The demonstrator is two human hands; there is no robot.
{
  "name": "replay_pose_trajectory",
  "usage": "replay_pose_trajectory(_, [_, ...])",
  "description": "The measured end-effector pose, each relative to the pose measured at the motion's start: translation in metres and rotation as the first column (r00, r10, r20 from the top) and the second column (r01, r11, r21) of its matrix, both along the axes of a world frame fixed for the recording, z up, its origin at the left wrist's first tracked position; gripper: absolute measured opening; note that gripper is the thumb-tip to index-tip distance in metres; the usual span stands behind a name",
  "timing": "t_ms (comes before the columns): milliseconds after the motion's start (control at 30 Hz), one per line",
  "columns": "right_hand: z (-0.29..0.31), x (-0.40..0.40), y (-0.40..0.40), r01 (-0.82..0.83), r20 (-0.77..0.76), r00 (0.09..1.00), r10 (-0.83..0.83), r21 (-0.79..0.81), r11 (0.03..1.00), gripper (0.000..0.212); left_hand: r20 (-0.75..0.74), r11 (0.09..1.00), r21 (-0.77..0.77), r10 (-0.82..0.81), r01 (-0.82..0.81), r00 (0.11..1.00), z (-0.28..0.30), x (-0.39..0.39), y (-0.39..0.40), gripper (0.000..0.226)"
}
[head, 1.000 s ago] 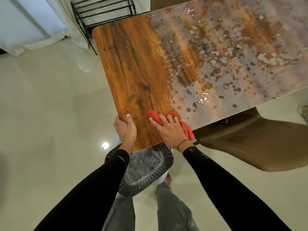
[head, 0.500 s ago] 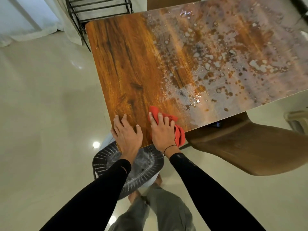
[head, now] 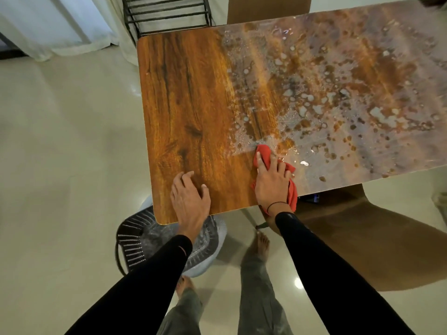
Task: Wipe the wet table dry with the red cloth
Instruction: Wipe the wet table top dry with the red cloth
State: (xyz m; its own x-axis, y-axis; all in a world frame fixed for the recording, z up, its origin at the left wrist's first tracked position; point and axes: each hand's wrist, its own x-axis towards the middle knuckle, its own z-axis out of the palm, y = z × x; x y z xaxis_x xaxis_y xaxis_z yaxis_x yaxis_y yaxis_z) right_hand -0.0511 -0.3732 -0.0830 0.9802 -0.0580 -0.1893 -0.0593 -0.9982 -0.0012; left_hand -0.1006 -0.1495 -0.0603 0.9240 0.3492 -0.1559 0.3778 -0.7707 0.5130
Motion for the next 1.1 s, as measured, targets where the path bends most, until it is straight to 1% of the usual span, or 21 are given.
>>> replay_pose_trajectory(100, [0.002, -0.001, 0.020, 0.151, -0.044, 0.988, -0.149, 0.061, 0.987, 0.081, -0.003, 0.998, -0.011, 0.054, -0.054, 0.999, 0.000, 0.001, -0.037, 0.042])
replay_pose_trajectory(133, [0.004, -0.002, 0.027, 0.151, -0.063, 0.987, -0.146, 0.083, 0.985, 0.082, -0.009, 0.997, -0.013, 0.074, -0.074, 0.997, 0.000, 0.002, -0.049, 0.043])
replay_pose_trajectory(167, [0.005, -0.004, 0.031, 0.097, -0.064, 0.994, -0.091, 0.095, 0.991, 0.082, -0.017, 0.995, -0.013, 0.097, -0.097, 0.995, 0.001, 0.006, -0.060, 0.043])
replay_pose_trajectory(200, [0.002, -0.007, 0.031, -0.020, -0.048, 0.999, 0.024, 0.095, 0.995, 0.082, -0.021, 0.993, -0.011, 0.121, -0.121, 0.992, 0.001, 0.009, -0.070, 0.044])
replay_pose_trajectory(233, [-0.001, -0.013, 0.025, -0.176, -0.037, 0.983, 0.180, 0.084, 0.981, 0.084, -0.022, 0.990, -0.008, 0.143, -0.143, 0.989, 0.001, 0.013, -0.080, 0.045])
replay_pose_trajectory(300, [-0.006, -0.012, -0.001, -0.445, -0.041, 0.892, 0.450, 0.099, 0.890, 0.089, -0.022, 0.983, 0.003, 0.183, -0.183, 0.983, 0.002, 0.019, -0.096, 0.045])
replay_pose_trajectory(333, [-0.008, -0.005, -0.017, -0.514, -0.048, 0.851, 0.522, 0.120, 0.849, 0.088, -0.022, 0.978, 0.009, 0.206, -0.206, 0.978, 0.002, 0.023, -0.103, 0.044])
replay_pose_trajectory(367, [-0.008, 0.002, -0.034, -0.530, -0.051, 0.841, 0.539, 0.131, 0.838, 0.086, -0.026, 0.973, 0.015, 0.229, -0.229, 0.973, 0.002, 0.025, -0.107, 0.044])
replay_pose_trajectory(400, [-0.008, 0.007, -0.050, -0.495, -0.046, 0.862, 0.504, 0.135, 0.858, 0.085, -0.032, 0.969, 0.016, 0.246, -0.245, 0.969, 0.002, 0.028, -0.111, 0.043])
replay_pose_trajectory(500, [-0.006, 0.026, -0.098, -0.295, -0.015, 0.954, 0.298, 0.110, 0.949, 0.090, -0.040, 0.962, 0.013, 0.273, -0.272, 0.961, 0.004, 0.031, -0.122, 0.042])
replay_pose_trajectory(533, [-0.006, 0.032, -0.113, -0.242, -0.010, 0.970, 0.243, 0.087, 0.966, 0.092, -0.038, 0.960, 0.016, 0.281, -0.281, 0.959, 0.005, 0.031, -0.125, 0.042])
replay_pose_trajectory(600, [-0.004, 0.041, -0.135, -0.125, -0.016, 0.992, 0.125, 0.042, 0.991, 0.088, -0.026, 0.958, 0.021, 0.286, -0.285, 0.958, 0.004, 0.033, -0.129, 0.041])
replay_pose_trajectory(700, [-0.003, 0.048, -0.139, 0.077, -0.033, 0.996, -0.077, 0.016, 0.997, 0.080, -0.007, 0.951, 0.005, 0.310, -0.310, 0.951, 0.003, 0.041, -0.135, 0.038])
replay_pose_trajectory(767, [-0.003, 0.048, -0.120, 0.211, -0.054, 0.976, -0.209, 0.030, 0.977, 0.086, 0.016, 0.945, 0.000, 0.327, -0.327, 0.945, 0.002, 0.047, -0.134, 0.035])
replay_pose_trajectory(833, [-0.001, 0.047, -0.095, 0.275, -0.083, 0.959, -0.270, 0.049, 0.960, 0.095, 0.045, 0.944, -0.012, 0.329, -0.329, 0.943, -0.001, 0.051, -0.131, 0.031])
replay_pose_trajectory(900, [-0.001, 0.046, -0.072, 0.201, -0.097, 0.976, -0.193, 0.079, 0.976, 0.099, 0.049, 0.942, -0.050, 0.336, -0.333, 0.941, -0.006, 0.055, -0.123, 0.027])
replay_pose_trajectory(1000, [-0.002, 0.041, -0.041, -0.058, -0.073, 0.995, 0.067, 0.118, 0.991, 0.095, 0.037, 0.928, -0.095, 0.365, -0.360, 0.930, -0.011, 0.057, -0.110, 0.023])
replay_pose_trajectory(1067, [-0.004, 0.040, -0.031, -0.271, -0.079, 0.956, 0.282, 0.125, 0.955, 0.096, 0.042, 0.922, -0.094, 0.381, -0.376, 0.924, -0.013, 0.058, -0.104, 0.022])
replay_pose_trajectory(1100, [-0.005, 0.042, -0.032, -0.380, -0.083, 0.916, 0.393, 0.137, 0.915, 0.096, 0.045, 0.922, -0.087, 0.382, -0.378, 0.923, -0.015, 0.058, -0.101, 0.022])
